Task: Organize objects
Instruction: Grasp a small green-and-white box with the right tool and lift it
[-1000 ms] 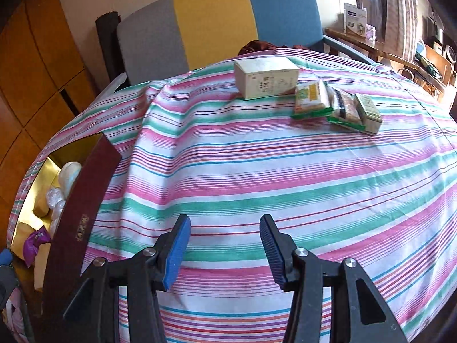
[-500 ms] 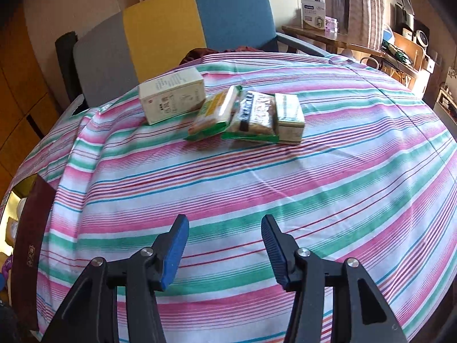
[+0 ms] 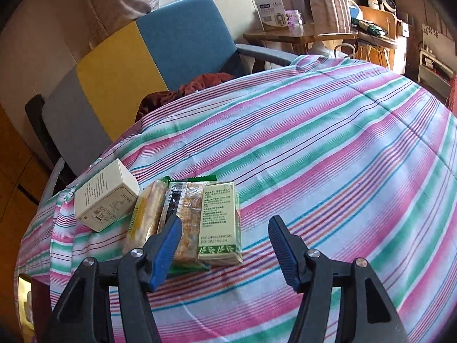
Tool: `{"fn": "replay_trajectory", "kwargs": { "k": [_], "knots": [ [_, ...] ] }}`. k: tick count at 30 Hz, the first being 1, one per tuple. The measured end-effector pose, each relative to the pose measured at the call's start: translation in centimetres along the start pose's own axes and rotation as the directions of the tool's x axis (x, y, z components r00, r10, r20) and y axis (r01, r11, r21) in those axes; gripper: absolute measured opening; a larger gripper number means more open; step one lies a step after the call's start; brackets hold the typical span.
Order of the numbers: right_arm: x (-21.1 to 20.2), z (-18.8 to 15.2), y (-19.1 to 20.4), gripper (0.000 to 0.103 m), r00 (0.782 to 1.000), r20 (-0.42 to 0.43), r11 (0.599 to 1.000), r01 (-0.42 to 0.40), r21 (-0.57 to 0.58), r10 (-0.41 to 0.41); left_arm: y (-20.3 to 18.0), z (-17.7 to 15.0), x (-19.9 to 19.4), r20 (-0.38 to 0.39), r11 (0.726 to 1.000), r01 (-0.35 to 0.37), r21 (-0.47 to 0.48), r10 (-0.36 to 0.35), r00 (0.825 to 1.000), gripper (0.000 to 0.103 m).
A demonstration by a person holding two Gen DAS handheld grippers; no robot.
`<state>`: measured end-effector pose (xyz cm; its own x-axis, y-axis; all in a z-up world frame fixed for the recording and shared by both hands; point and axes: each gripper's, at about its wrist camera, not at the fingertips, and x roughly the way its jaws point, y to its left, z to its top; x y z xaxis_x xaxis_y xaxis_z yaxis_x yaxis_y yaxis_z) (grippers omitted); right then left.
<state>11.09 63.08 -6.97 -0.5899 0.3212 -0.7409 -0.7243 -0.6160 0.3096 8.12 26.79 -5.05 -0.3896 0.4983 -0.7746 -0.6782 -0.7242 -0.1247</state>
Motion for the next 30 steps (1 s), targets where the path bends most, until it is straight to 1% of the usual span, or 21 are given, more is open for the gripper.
{"fn": "replay_trajectory", "kwargs": {
  "k": [2,4,6,7,9,10,12,15,19,23,26,27,30],
  "knots": [
    [1.2,0.1,0.4,0.064,1.000,-0.017,1.000,-0.011,-0.006,0.011,-0.2,0.2,0.4,-0.005,1.000,0.002,0.001,-0.002,1.000,0.103],
    [2.2,0.1,0.8,0.064,0.999,-0.032,0.999,-0.014,-0.035,0.013,-0.3,0.3,0.8,-0.013,1.000,-0.006,0.005,0.006,1.000,0.103],
    [2.8,-0.2,1.0,0.062,0.999,-0.041,0.998,0.006,-0.062,-0.008,-0.4,0.5,1.3,-0.022,1.000,0.000,0.001,0.000,1.000,0.103],
    [2.9,-0.3,0.9,0.059,0.999,-0.035,0.998,-0.003,-0.066,0.000,-0.5,0.7,1.5,-0.023,1.000,-0.003,-0.002,0.003,1.000,0.103],
    [2.7,-0.3,0.3,0.046,1.000,-0.016,0.998,-0.005,-0.067,0.004,-0.7,1.0,2.0,-0.025,1.000,0.001,-0.007,-0.001,1.000,0.103],
    [2.6,-0.4,0.0,0.034,1.000,-0.011,0.997,0.001,-0.072,-0.002,-0.9,1.2,2.3,-0.028,1.000,0.010,-0.009,-0.010,1.000,0.103],
    [2.4,-0.5,-0.7,0.030,1.000,-0.011,0.996,0.006,-0.084,-0.007,-1.4,1.7,2.7,-0.031,1.000,0.013,-0.004,-0.013,0.999,0.103],
    [1.6,-1.2,-1.2,0.030,1.000,0.002,0.992,0.026,-0.121,-0.025,-2.7,2.7,3.4,-0.030,0.999,0.046,0.001,-0.046,0.998,0.103],
    [-0.3,-2.2,-1.6,0.030,0.998,0.042,0.990,0.056,-0.130,-0.051,-5.1,4.8,4.8,-0.008,0.997,0.066,0.031,-0.066,0.998,0.103],
    [-1.9,-3.4,-1.6,0.030,0.991,0.108,0.984,0.098,-0.148,-0.083,-6.8,8.3,7.5,0.020,0.995,0.097,0.019,-0.098,0.995,0.103],
    [-2.7,-4.0,-1.5,0.030,0.979,0.172,0.981,0.135,-0.137,-0.111,-7.9,11.1,9.8,0.048,0.996,0.083,0.036,-0.085,0.995,0.103],
    [-3.0,-4.1,-1.5,0.030,0.975,0.189,0.980,0.142,-0.139,-0.115,-8.1,12.0,10.6,0.052,0.995,0.091,0.033,-0.092,0.994,0.103],
    [-3.1,-4.3,-1.3,0.030,0.969,0.214,0.976,0.159,-0.148,-0.126,-8.9,14.1,12.7,0.053,0.995,0.102,0.020,-0.103,0.993,0.103]
  ]
}}
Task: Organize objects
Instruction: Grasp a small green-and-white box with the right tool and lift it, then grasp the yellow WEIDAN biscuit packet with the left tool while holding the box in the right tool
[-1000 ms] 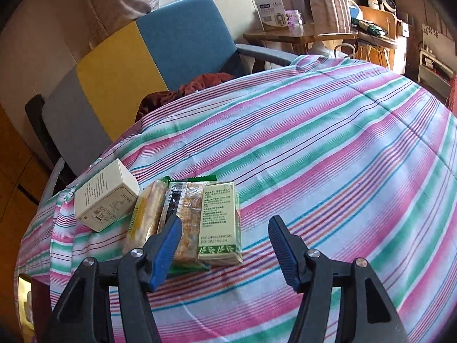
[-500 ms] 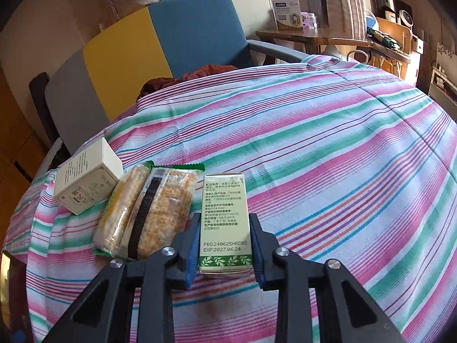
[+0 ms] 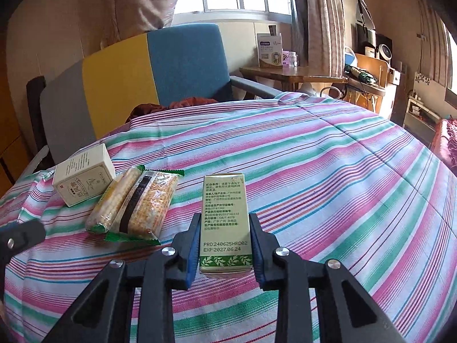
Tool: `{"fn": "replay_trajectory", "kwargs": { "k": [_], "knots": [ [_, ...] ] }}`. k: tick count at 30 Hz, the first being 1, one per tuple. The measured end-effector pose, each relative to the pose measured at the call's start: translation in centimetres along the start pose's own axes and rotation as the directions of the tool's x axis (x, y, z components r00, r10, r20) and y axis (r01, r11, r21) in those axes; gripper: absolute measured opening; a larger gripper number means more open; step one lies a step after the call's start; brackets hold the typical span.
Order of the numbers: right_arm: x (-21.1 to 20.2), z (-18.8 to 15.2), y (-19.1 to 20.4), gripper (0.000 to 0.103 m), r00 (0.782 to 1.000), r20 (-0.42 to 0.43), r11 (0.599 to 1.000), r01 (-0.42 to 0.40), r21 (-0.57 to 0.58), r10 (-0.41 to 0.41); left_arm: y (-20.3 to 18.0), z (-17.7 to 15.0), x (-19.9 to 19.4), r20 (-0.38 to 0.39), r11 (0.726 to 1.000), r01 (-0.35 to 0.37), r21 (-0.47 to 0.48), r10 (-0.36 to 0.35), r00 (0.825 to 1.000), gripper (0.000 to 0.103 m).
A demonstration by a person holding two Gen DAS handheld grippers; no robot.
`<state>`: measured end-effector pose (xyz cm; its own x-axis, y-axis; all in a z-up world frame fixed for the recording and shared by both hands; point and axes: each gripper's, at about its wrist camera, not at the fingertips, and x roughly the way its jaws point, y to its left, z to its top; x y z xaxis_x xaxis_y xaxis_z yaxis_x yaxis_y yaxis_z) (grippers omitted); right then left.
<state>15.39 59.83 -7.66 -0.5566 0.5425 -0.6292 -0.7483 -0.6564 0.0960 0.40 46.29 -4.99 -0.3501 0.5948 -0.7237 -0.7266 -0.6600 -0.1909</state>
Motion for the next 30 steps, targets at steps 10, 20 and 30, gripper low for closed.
{"fn": "replay_trajectory", "kwargs": {
  "k": [10,20,30],
  "knots": [
    [0.2,-0.4,-0.3,0.030,1.000,0.023,1.000,0.008,0.009,-0.008,-3.1,2.3,5.7,-0.014,0.994,0.051,0.094,-0.050,0.999,0.099],
    [0.1,-0.6,-0.1,0.030,0.999,0.038,1.000,0.016,0.001,-0.016,-1.8,2.7,9.8,-0.054,0.994,0.110,0.011,-0.109,0.993,0.081],
    [0.4,-0.5,0.0,0.030,0.999,0.031,1.000,0.023,-0.010,-0.023,-1.8,2.0,9.3,-0.042,0.997,0.075,0.033,-0.074,0.996,0.048]
  ]
}}
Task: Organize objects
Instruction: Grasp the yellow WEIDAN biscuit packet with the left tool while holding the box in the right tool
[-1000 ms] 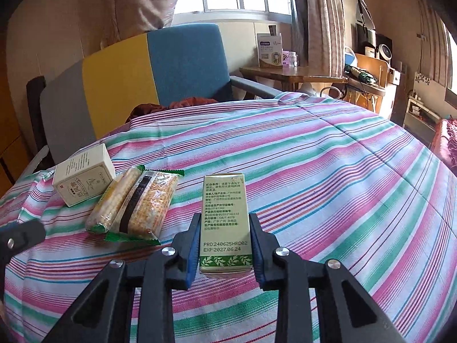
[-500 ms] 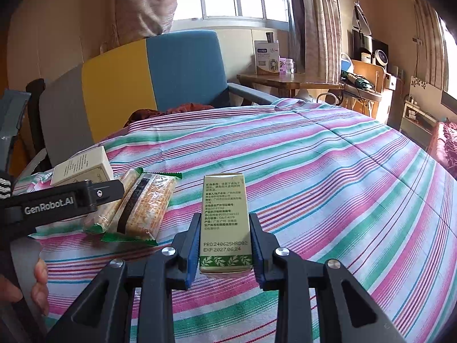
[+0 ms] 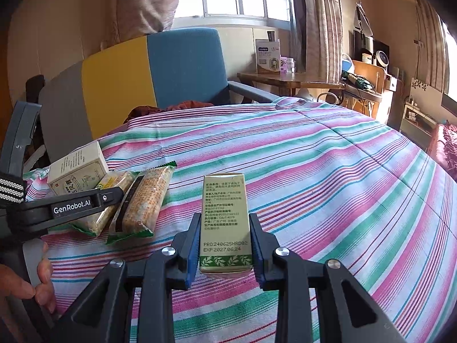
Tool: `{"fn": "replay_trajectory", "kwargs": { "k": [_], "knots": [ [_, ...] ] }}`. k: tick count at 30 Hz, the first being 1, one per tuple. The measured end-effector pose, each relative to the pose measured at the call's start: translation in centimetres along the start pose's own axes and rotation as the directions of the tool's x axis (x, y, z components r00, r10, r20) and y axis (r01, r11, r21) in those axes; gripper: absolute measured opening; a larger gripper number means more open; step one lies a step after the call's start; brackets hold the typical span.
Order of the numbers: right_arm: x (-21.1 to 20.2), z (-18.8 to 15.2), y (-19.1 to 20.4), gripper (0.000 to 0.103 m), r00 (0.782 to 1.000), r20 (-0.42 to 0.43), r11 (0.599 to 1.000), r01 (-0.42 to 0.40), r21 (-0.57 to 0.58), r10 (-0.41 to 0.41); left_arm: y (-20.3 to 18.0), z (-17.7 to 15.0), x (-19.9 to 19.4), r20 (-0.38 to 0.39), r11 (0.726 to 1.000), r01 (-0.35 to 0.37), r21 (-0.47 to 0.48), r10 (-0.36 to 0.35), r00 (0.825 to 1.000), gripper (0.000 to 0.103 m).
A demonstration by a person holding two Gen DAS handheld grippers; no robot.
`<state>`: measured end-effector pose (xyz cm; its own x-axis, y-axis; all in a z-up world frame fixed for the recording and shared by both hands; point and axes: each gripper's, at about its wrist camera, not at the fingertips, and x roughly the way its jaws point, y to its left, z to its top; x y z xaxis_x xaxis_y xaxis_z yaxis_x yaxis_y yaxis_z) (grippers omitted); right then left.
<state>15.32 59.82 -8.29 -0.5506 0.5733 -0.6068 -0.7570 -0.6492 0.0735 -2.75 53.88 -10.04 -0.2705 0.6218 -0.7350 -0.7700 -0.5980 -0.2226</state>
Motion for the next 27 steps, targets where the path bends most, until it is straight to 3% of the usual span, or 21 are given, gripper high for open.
{"fn": "replay_trajectory", "kwargs": {
  "k": [14,19,22,27],
  "knots": [
    [-0.4,0.0,0.4,0.030,1.000,-0.011,1.000,-0.023,-0.005,0.023,0.4,-4.6,-4.1,0.011,0.997,-0.073,0.028,0.073,0.997,0.049],
    [-1.6,-1.0,0.7,0.030,0.998,-0.024,0.999,-0.050,0.003,0.050,-1.0,-4.7,-3.5,-0.007,0.989,-0.113,0.093,0.114,0.993,0.058],
    [-2.2,-1.3,0.9,0.030,0.999,-0.023,0.999,-0.049,-0.003,0.048,-1.0,-4.8,-3.6,-0.004,0.986,-0.136,0.094,0.137,0.991,0.048],
    [-2.9,-1.4,1.5,0.030,0.999,-0.011,0.999,-0.042,-0.029,0.042,-0.6,-5.9,-5.2,0.006,0.985,-0.131,0.110,0.131,0.991,0.048]
  ]
}}
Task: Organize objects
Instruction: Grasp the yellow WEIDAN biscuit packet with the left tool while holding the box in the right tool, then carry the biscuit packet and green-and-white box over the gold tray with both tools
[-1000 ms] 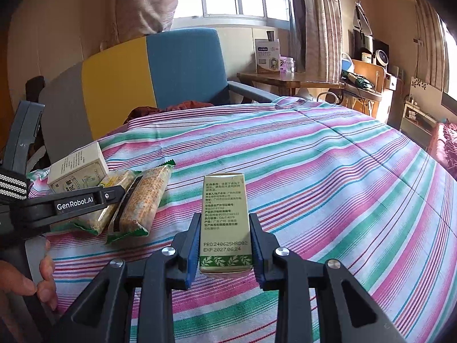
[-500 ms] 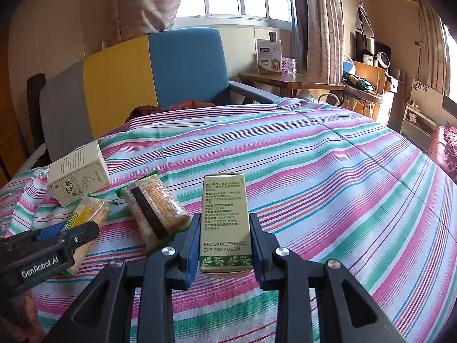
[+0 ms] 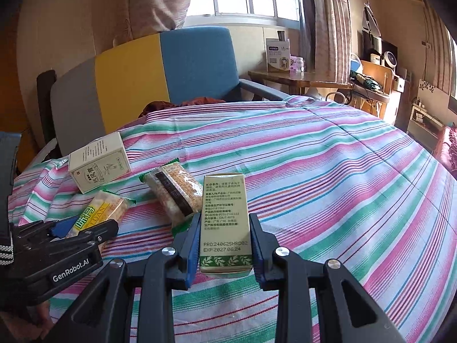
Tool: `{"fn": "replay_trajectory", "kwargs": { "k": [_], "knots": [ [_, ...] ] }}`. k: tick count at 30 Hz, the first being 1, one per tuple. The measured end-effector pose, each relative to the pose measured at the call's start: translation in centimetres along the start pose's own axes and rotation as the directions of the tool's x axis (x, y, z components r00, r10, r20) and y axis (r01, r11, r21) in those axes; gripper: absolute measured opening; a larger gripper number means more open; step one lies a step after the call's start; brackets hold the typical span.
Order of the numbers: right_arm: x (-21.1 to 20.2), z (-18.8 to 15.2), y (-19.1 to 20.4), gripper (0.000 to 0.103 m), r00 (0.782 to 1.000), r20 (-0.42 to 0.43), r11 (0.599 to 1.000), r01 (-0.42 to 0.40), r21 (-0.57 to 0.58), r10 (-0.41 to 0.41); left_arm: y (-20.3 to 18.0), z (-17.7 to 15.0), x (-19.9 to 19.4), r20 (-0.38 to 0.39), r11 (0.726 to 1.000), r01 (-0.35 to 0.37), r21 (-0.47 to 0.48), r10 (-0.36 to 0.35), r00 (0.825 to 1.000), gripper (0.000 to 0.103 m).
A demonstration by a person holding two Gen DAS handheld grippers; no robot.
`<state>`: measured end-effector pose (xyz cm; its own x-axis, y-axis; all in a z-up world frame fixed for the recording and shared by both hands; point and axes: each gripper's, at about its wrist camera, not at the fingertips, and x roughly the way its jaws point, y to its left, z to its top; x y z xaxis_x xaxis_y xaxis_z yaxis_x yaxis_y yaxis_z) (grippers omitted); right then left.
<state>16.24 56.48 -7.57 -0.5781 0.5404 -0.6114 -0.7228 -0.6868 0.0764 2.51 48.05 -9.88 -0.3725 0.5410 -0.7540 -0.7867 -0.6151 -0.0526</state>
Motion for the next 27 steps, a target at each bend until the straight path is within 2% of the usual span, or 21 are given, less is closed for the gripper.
{"fn": "replay_trajectory", "kwargs": {
  "k": [6,15,21,27],
  "knots": [
    [-1.0,-0.4,1.3,0.030,1.000,0.010,0.999,-0.018,-0.046,0.018,3.1,-2.2,-3.0,0.012,0.994,0.025,-0.108,-0.024,1.000,0.048],
    [-3.1,-1.8,3.7,0.030,0.998,-0.007,0.992,-0.070,-0.110,0.069,5.9,-6.9,-9.9,0.053,0.985,0.042,-0.168,-0.034,0.998,0.048],
    [-4.8,-3.0,6.3,0.030,0.993,-0.018,0.981,-0.117,-0.156,0.115,8.9,-8.4,-14.5,0.100,0.976,0.030,-0.215,-0.008,0.995,0.048],
    [-6.3,-5.2,9.6,0.030,0.980,-0.073,0.965,-0.196,-0.176,0.186,12.9,-9.6,-17.7,0.125,0.959,0.017,-0.284,0.019,0.992,0.048]
  ]
}}
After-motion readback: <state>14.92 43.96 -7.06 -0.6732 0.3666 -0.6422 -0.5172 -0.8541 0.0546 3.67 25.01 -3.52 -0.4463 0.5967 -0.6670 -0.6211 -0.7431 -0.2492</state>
